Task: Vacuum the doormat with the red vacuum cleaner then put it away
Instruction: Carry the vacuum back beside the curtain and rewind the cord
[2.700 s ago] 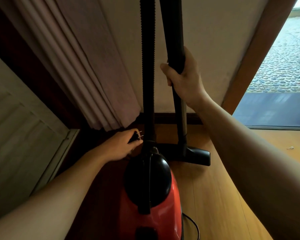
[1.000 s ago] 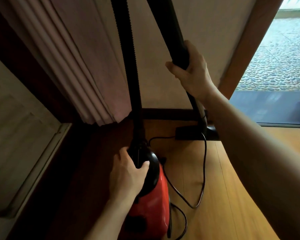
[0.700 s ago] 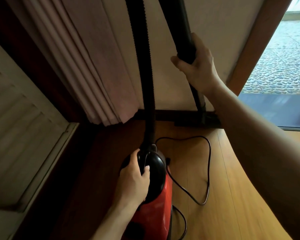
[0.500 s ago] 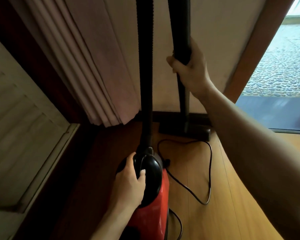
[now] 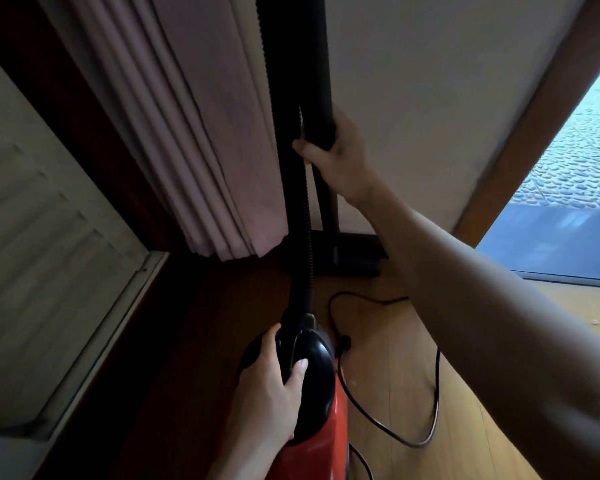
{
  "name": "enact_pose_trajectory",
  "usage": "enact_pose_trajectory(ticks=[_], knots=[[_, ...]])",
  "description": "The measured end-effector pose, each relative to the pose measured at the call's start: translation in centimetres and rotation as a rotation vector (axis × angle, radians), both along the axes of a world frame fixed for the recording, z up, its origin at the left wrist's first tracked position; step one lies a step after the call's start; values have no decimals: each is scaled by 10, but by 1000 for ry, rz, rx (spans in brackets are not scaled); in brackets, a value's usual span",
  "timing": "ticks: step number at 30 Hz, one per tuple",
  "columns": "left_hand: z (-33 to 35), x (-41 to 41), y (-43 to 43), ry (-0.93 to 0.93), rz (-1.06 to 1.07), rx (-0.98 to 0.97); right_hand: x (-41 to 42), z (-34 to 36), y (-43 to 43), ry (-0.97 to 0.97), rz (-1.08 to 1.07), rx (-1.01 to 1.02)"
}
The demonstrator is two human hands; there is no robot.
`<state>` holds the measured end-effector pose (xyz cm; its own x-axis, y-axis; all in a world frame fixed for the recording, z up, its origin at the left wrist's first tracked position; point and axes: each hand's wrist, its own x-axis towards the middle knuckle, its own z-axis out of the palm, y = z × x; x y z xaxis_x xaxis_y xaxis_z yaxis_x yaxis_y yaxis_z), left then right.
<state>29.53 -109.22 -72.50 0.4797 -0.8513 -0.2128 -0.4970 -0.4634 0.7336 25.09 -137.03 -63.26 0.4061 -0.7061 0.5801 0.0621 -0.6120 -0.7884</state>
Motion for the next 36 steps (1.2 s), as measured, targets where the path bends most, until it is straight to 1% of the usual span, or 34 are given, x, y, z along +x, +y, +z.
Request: enact_pose_trajectory(ticks=[5, 11, 17, 26, 32, 36], knots=[[-3, 5, -6, 36, 20, -19, 2, -8, -8, -17, 44, 45], [-3, 10, -24, 36, -15, -9, -13, -7, -14, -74, -18, 94], [-1, 7, -46, 56, -23, 70, -33, -9, -16, -149, -19, 207], [-9, 11, -60, 139, 50, 51, -34, -9, -16, -144, -29, 200], [-7, 14, -74, 54, -22, 18, -32, -13, -18, -134, -32, 212], [-10, 14, -83, 57, 9, 11, -31, -30, -16, -69, -48, 255]])
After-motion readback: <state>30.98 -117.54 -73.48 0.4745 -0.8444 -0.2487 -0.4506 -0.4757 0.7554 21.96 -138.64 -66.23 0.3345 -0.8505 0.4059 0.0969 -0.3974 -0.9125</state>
